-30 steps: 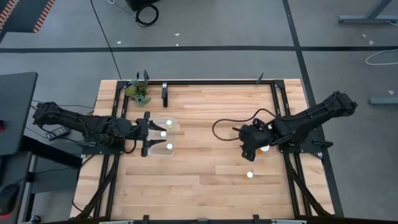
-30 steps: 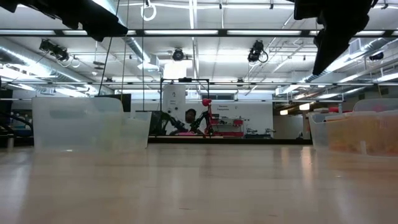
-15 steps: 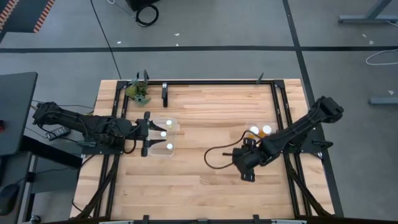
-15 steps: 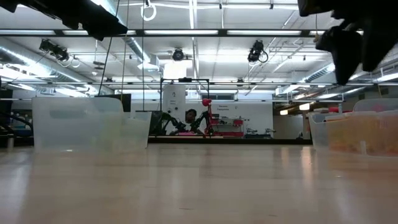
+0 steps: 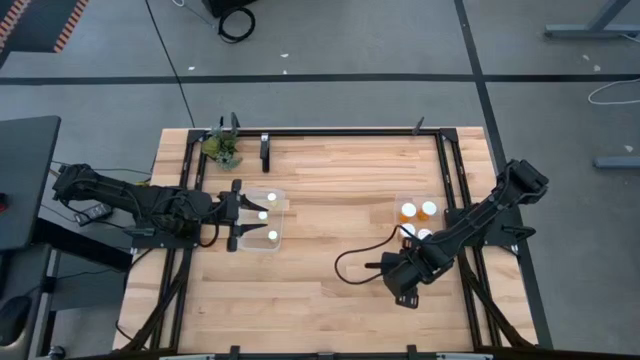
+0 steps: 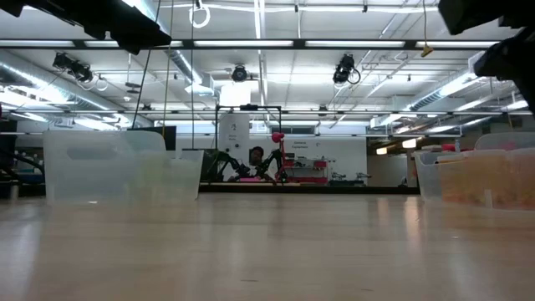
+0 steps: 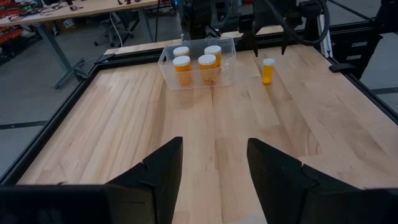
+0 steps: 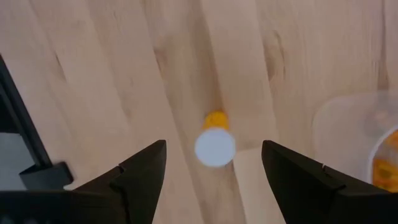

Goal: Pick and place medicine bottles into bin by pill shape (circle, oval)
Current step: Move the orange pill bottle to the center of the table

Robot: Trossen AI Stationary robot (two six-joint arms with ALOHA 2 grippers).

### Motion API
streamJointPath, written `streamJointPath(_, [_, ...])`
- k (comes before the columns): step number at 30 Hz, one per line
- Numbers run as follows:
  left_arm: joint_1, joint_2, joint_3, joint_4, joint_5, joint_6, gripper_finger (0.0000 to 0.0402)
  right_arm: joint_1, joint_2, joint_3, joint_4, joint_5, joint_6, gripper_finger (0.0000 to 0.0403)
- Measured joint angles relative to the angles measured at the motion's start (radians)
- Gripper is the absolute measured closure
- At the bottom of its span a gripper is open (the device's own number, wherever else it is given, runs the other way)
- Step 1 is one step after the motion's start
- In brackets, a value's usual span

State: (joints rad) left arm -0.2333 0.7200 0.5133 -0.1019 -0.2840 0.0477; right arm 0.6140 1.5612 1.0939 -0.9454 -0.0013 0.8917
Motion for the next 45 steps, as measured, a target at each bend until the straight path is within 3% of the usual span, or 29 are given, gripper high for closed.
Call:
streamJointPath(8, [0.001,0.0,0.0,0.001,0.0,0.034,0.0223,0.075,0.017,-0.002,-0.069,0.007,0.102,0.0132])
streamJointPath(20, [0.001,0.0,0.0,0.001,0.0,0.036,0.0226,0.096,0.158,-0.003,-0.021,0.004,0.094,0.0138])
streamJointPath(31, [0.001,0.0,0.0,0.0,0.0,0.035,0.0229,0.06,0.196,-0.003,-0.006,0.086,0.062,0.0193])
streamJointPath(45, [0.001,0.0,0.0,-0.006,0.0,0.035,0.0227,0.037,0.196,-0.003,-0.006,0.083,0.055,0.0267])
